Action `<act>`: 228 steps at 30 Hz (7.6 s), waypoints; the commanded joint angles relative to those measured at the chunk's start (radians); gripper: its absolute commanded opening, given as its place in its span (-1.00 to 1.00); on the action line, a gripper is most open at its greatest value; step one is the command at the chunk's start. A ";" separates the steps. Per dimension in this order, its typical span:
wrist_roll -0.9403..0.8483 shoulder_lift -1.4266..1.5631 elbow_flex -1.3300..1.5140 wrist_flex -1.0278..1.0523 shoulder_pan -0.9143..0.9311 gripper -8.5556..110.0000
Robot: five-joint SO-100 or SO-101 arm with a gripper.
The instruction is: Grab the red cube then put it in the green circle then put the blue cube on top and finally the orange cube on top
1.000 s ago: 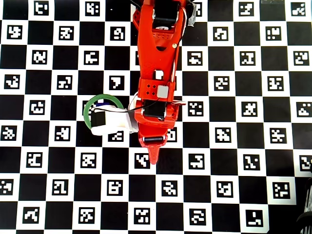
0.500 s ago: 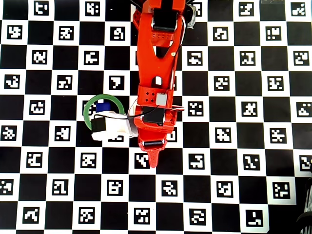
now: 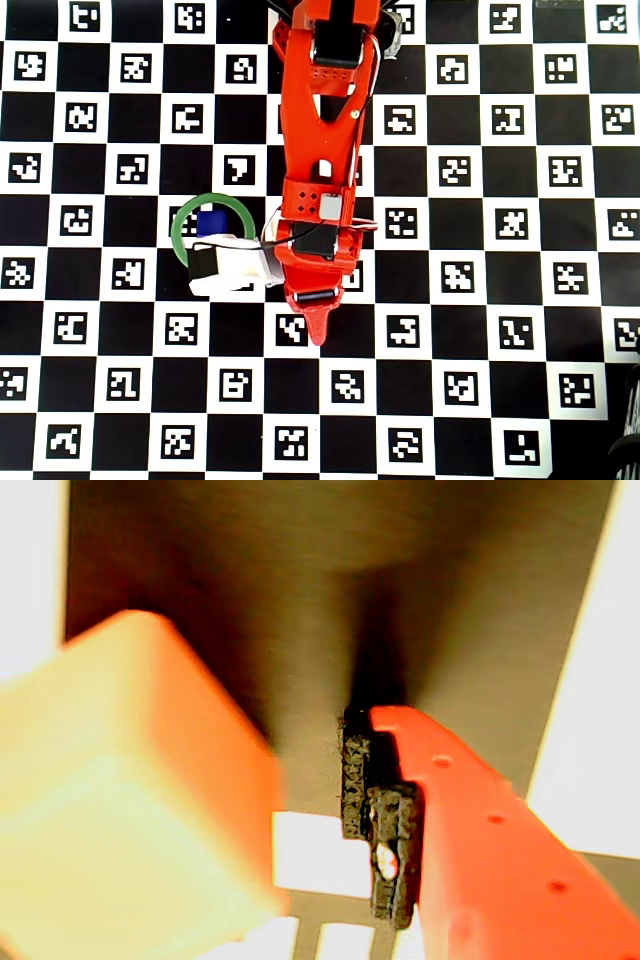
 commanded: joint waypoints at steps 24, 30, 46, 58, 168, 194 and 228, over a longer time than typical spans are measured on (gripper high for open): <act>-0.259 0.028 -0.063 -0.037 -0.003 -0.02; -0.344 0.032 -0.060 -0.041 -0.003 -0.02; -0.509 0.041 -0.025 -0.041 0.003 -0.03; -0.522 0.049 -0.023 -0.035 0.006 -0.19; -0.305 0.551 0.061 0.270 0.445 -0.73; -0.344 0.497 0.094 0.238 0.479 -0.73; -0.350 0.428 0.080 0.193 0.477 -0.73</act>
